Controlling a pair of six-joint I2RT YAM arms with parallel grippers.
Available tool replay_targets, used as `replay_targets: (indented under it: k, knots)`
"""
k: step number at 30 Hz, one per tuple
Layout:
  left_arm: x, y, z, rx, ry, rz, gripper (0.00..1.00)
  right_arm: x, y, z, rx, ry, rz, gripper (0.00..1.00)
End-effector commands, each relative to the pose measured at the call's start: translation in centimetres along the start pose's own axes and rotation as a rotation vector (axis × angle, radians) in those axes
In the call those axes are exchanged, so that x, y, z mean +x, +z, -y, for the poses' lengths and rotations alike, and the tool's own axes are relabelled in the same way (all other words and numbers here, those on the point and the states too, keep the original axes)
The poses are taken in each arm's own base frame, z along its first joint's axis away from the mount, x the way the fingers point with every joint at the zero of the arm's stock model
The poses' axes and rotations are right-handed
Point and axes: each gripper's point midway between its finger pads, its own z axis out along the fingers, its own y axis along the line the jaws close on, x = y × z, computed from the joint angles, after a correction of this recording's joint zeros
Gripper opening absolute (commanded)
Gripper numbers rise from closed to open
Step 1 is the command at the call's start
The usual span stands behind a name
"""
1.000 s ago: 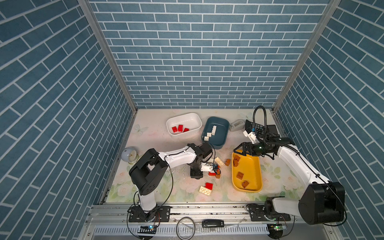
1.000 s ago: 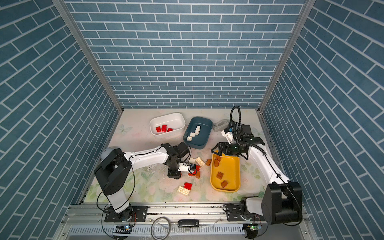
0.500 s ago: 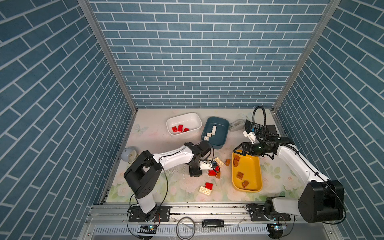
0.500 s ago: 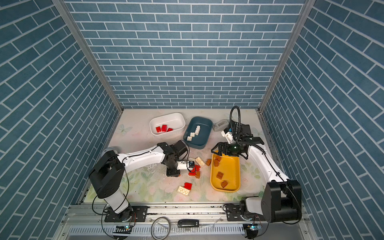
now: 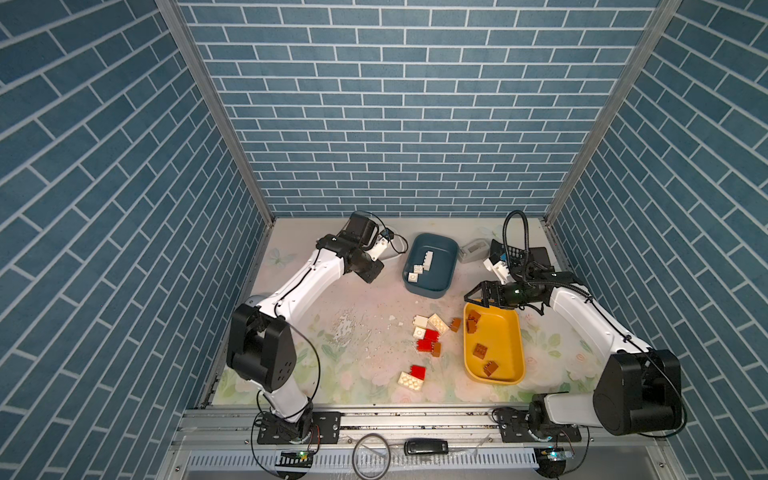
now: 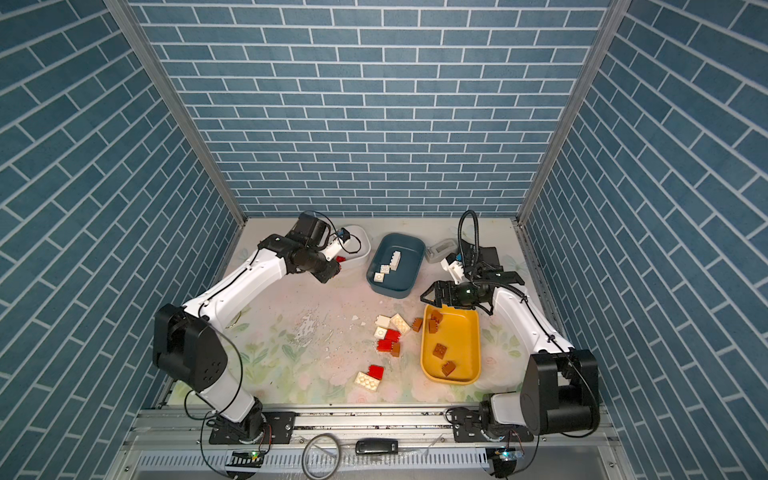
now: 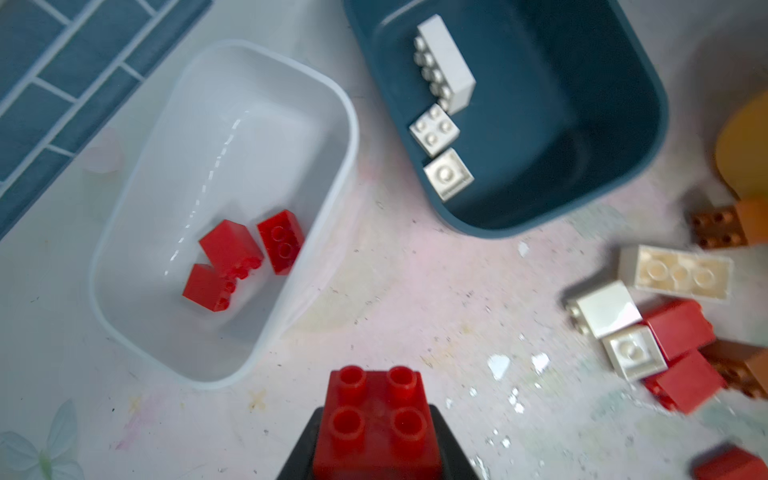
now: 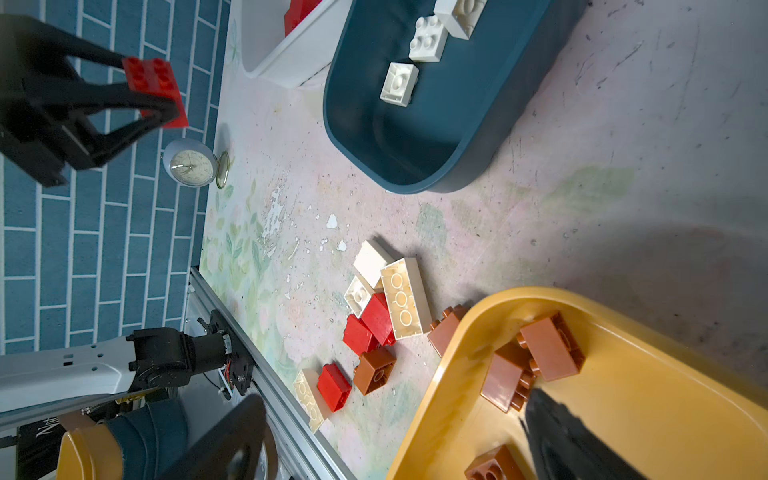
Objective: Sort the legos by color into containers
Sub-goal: 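Carry the red brick with the left gripper into the white tub and release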
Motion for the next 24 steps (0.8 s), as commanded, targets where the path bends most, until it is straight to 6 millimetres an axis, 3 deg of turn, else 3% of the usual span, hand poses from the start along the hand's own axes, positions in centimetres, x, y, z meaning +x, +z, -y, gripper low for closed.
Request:
replay_targets:
  k: [1,8,19,21,24]
  knots:
    - [-0.7,2.3,-2.8,-0.059,-0.153,0.006,0.24,-1.2,-0.3,-1.1,-0.024,-0.012,0.025,0.97]
    - [-1.9,6.5,-7.5,-0.165,-0.347,0.042,0.23,-1.3,-0.2,-1.1,-0.024,-0.01,0.022,0.97]
    - [-2.3,11.6,-8.8,-0.187,-0.432,0.044,0.26,-1.5,0.1,-1.0,-0.033,-0.006,0.013,0.97]
    - [-2.3,11.9,-8.8,-0.186,-0.433,0.037,0.32,-1.6,0.0,-1.1,-0.036,-0.008,0.014,0.97]
    - [-2.4,11.6,-8.6,-0.17,-0.44,0.024,0.56,-1.6,-0.1,-1.3,-0.038,-0.013,0.011,0.97]
